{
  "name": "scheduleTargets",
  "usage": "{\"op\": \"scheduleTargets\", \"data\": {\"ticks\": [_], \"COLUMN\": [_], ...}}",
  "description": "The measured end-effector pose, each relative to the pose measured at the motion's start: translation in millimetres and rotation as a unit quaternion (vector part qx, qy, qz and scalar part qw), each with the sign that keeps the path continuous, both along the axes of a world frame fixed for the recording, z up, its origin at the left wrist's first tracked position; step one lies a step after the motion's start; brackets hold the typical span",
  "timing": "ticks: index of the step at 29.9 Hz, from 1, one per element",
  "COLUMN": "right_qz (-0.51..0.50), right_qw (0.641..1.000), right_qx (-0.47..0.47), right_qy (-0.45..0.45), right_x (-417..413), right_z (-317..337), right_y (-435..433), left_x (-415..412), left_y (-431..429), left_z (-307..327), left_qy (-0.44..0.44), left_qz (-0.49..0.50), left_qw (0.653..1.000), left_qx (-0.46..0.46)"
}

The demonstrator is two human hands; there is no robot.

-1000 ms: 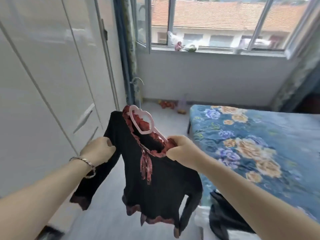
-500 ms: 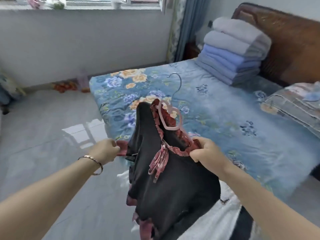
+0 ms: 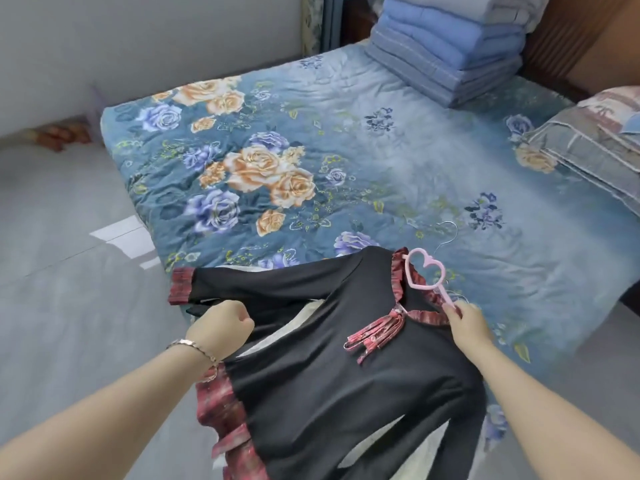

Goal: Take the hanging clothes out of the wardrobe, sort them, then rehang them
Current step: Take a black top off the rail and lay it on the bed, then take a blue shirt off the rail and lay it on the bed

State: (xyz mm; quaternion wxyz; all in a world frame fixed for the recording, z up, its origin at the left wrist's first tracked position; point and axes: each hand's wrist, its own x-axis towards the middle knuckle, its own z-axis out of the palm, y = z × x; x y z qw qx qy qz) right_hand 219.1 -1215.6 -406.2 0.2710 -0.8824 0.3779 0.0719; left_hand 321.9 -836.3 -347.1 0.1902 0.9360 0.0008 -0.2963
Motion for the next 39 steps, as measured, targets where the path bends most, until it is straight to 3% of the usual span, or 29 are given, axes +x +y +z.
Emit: {"op": "scheduleTargets", "data": {"ticks": [3, 6, 9, 14, 21, 27, 32, 39], "right_qz": [-0.030, -0.011, 0.147, 0.331, 0.604, 0.712, 0.822, 0.905], "right_qw": [0.989, 0.978, 0.964, 0.922, 0.785, 0.701, 0.568, 0.402], "right_qx": [-0.102, -0.106, -0.112, 0.033, 0.017, 0.031, -0.003, -0.041], "right_qy": [0.101, 0.178, 0.189, 0.200, 0.138, 0.028, -0.040, -0.132], "right_x": [12.9, 30.7, 59.5, 108.8, 145.9, 105.6, 44.0, -36.0], "right_z": [-19.6, -25.3, -16.9, 22.9, 105.4, 193.3, 280.4, 374.2], "right_y": [-5.1, 14.7, 53.4, 163.0, 409.4, 645.4, 817.6, 1004.2], "left_x": [15.3, 23.1, 24.3, 15.8, -22.8, -92.7, -177.5, -298.6], "left_y": [-7.3, -9.5, -1.5, 53.5, 218.8, 405.0, 550.4, 684.0], "left_z": [-15.3, -20.0, -14.9, 4.8, 55.8, 132.0, 217.0, 304.0], "left_qy": [0.015, 0.021, 0.014, -0.004, -0.036, -0.114, -0.144, -0.184], "left_qz": [0.025, 0.033, 0.042, 0.088, 0.226, 0.338, 0.448, 0.590], "left_qw": [1.000, 0.999, 0.999, 0.996, 0.973, 0.930, 0.870, 0.753], "left_qx": [-0.007, -0.015, -0.021, -0.025, 0.006, 0.086, 0.146, 0.226]}}
